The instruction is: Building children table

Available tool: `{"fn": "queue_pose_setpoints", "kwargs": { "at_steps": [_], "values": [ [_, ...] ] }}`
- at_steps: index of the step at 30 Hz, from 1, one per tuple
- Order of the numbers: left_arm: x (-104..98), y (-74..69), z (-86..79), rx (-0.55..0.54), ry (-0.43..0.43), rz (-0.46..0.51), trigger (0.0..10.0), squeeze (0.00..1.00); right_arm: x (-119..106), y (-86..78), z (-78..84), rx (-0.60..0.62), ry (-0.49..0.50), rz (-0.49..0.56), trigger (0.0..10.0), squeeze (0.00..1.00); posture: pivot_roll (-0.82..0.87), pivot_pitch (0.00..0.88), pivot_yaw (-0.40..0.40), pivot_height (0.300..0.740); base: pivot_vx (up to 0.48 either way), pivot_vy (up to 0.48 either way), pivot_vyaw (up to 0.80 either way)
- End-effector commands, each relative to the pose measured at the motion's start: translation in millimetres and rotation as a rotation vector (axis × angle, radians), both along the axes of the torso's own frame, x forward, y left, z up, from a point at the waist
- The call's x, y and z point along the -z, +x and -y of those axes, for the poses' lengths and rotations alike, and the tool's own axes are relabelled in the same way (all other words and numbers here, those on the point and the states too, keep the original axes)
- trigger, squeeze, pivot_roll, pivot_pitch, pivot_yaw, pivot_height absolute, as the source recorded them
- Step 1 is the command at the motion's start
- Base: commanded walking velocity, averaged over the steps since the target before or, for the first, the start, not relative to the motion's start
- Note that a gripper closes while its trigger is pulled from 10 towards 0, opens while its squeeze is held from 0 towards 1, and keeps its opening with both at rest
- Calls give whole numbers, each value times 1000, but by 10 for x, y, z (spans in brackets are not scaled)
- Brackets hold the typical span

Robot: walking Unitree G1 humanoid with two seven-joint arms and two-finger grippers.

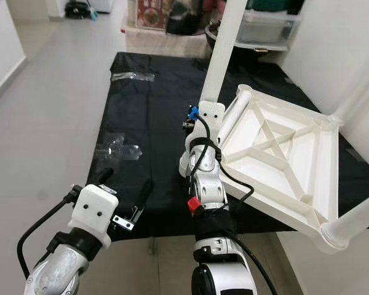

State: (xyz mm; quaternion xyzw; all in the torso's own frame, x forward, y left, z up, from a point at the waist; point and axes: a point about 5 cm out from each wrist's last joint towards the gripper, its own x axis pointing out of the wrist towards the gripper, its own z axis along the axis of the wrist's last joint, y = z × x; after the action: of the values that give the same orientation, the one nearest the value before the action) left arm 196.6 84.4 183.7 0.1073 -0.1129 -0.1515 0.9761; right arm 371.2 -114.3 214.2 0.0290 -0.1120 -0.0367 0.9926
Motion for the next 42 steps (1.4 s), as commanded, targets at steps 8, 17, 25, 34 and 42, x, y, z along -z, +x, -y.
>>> {"fn": "queue_pose_setpoints", "kwargs": {
  "at_steps": [8,17,25,34,42],
  "values": [
    [40,-11,21,9,2,-18,10000,0,-45,121,193,-445,67,-3,10000,0,93,78,-100,740,0,0,0],
    [44,-13,25,10,2,-16,10000,0,-15,-33,186,-1161,37,-86,10000,0,104,66,-103,740,0,0,0],
    [39,-12,18,0,3,-14,10000,0,148,-52,-16,-1419,-145,-231,10000,0,120,61,-113,740,0,0,0],
    [46,-22,22,-2,3,-16,10000,0,53,-17,-107,-1411,-160,-155,0,0,113,63,-110,740,0,0,0],
    [44,-18,28,1,1,-16,10000,0,95,235,22,-819,-140,-133,0,0,112,72,-114,740,0,0,0]
  ]
}}
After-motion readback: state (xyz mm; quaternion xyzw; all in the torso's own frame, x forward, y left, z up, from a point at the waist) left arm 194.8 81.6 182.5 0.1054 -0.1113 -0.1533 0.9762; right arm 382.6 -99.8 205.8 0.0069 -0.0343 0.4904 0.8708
